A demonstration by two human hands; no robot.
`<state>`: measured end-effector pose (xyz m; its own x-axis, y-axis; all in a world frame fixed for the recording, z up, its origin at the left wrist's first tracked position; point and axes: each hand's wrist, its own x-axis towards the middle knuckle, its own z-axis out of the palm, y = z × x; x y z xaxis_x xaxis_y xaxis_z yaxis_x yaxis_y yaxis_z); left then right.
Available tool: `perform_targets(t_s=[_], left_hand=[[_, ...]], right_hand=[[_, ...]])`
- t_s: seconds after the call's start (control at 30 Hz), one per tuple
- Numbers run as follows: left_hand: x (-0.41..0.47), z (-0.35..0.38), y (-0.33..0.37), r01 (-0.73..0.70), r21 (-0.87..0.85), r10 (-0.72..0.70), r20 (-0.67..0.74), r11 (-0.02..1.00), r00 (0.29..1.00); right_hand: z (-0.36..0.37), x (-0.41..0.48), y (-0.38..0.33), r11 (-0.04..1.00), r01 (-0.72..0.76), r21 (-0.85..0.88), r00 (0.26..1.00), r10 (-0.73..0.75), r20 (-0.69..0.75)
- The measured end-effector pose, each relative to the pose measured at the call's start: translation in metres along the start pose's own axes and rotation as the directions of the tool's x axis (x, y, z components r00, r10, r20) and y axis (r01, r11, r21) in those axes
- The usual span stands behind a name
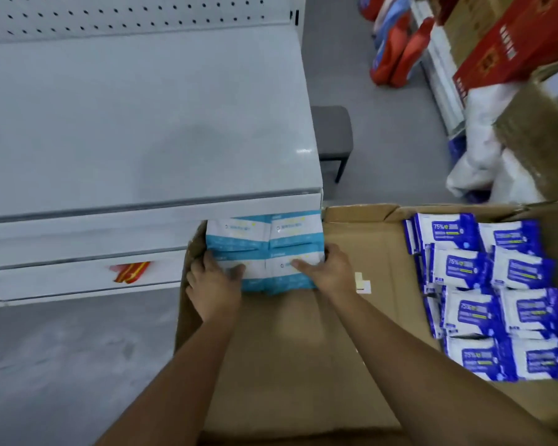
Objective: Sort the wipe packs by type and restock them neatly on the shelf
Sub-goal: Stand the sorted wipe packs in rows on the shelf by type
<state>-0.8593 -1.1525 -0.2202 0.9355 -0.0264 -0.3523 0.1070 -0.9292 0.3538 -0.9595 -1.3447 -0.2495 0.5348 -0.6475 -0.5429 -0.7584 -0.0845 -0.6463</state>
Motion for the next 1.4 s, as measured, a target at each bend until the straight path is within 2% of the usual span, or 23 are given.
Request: perform_targets(t_s=[0.23, 0.33, 0.4, 0.53, 0.7, 0.77, 0.83, 0.9, 1.0, 1.17, 1.3, 1.4], left_hand=[[-0.005, 0.013, 0.001, 0.047, 0.043, -0.046, -0.031, 0.998, 0.998], [-0.012, 0.006, 0.004, 0.108, -0.044, -0.11, -0.063, 0.993, 0.992], [-0.016, 0.002, 0.006, 0.153, -0.181, -0.166, -0.061, 0.972, 0.984], [-0.032, -0.012, 0.009, 0.24, -0.537, -0.245, 0.064, 0.809, 0.967], [-0.047, -0.041, -0.004, 0.227, -0.668, -0.104, 0.219, 0.709, 0.97], [-0.05, -0.062, -0.014, 0.282, -0.729, -0.081, 0.299, 0.623, 0.951], [-0.055, -0.091, -0.026, 0.373, -0.784, -0.041, 0.408, 0.495, 0.912], [-0.056, -0.123, -0.045, 0.387, -0.807, 0.038, 0.449, 0.447, 0.893], [-0.048, -0.169, -0.079, 0.323, -0.833, 0.039, 0.38, 0.45, 0.924], [-0.024, -0.256, -0.151, 0.219, -0.897, 0.072, 0.265, 0.383, 0.962], [0.0, -0.325, -0.23, 0.151, -0.902, 0.107, 0.211, 0.404, 0.972], [0.016, -0.375, -0.279, 0.137, -0.917, 0.118, 0.194, 0.374, 0.974]], right_hand=[[-0.011, 0.0, 0.007, 0.991, 0.011, 0.133, 0.999, -0.018, 0.049], [-0.021, -0.009, 0.011, 0.985, -0.015, 0.172, 1.0, 0.013, 0.013], [-0.026, -0.015, 0.011, 0.982, -0.041, 0.187, 0.999, 0.045, -0.013], [-0.036, -0.025, 0.011, 0.966, -0.082, 0.247, 0.997, 0.077, 0.029], [-0.046, -0.058, -0.002, 0.885, -0.122, 0.449, 0.991, 0.086, 0.101], [-0.051, -0.075, -0.014, 0.853, -0.125, 0.507, 0.99, 0.073, 0.122], [-0.057, -0.095, -0.032, 0.838, -0.117, 0.533, 0.989, 0.047, 0.142], [-0.059, -0.116, -0.054, 0.835, -0.085, 0.544, 0.989, 0.005, 0.148], [-0.047, -0.151, -0.097, 0.825, -0.039, 0.564, 0.986, -0.061, 0.157], [0.014, -0.218, -0.181, 0.821, 0.09, 0.564, 0.971, -0.199, 0.135], [0.086, -0.268, -0.23, 0.814, 0.121, 0.568, 0.968, -0.224, 0.116], [0.135, -0.295, -0.269, 0.796, 0.117, 0.594, 0.961, -0.241, 0.134]])
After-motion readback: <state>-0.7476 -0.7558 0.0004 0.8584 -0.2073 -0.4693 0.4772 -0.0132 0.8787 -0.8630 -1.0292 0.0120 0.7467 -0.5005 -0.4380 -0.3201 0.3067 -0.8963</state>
